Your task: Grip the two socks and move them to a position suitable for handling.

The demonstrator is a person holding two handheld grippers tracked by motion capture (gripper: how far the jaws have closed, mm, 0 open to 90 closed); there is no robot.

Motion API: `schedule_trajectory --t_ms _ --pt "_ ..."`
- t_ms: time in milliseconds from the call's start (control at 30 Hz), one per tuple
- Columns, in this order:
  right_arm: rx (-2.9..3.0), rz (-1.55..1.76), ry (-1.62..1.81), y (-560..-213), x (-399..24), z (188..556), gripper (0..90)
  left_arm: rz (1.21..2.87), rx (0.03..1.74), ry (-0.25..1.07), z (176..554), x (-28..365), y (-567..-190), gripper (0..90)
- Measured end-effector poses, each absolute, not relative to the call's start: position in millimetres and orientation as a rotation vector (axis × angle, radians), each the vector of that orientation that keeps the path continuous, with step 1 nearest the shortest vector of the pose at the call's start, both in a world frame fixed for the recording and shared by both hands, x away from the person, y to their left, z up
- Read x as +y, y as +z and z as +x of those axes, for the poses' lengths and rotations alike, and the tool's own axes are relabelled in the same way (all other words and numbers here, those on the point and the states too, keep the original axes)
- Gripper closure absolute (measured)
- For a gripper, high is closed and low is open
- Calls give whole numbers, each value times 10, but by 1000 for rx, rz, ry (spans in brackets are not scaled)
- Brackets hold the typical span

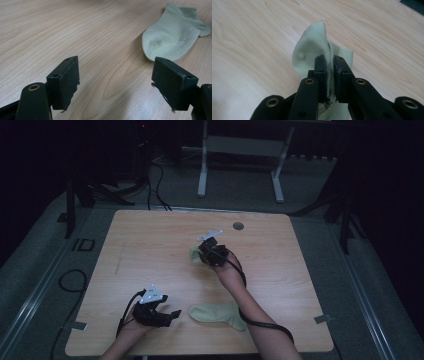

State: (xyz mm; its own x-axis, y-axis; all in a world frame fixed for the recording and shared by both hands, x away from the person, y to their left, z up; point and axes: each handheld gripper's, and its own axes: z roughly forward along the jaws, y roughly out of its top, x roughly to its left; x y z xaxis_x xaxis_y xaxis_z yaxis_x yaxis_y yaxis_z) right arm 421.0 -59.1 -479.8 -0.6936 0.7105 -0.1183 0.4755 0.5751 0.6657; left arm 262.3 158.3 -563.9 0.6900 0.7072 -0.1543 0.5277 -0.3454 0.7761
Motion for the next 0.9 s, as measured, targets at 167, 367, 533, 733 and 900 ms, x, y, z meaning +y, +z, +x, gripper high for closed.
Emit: schedule_trajectory --t_ms 167,367,533,733,900 --pt "2397 925 858 -4682 -798 3962 823 2027 950 261 2619 1578 -5629 222" --pt "2428 951 839 -4897 -873 3777 821 2021 951 273 2617 1574 -5611 253" --pt "2516 1036 826 -5340 -824 3665 782 2029 905 281 2612 1534 -5546 294" --pt "2528 1046 808 -5516 -801 3617 532 2039 877 272 2711 1477 -5509 319" --pt "2582 998 812 -5451 -735 3584 416 2061 842 278 2805 1395 -5452 417"
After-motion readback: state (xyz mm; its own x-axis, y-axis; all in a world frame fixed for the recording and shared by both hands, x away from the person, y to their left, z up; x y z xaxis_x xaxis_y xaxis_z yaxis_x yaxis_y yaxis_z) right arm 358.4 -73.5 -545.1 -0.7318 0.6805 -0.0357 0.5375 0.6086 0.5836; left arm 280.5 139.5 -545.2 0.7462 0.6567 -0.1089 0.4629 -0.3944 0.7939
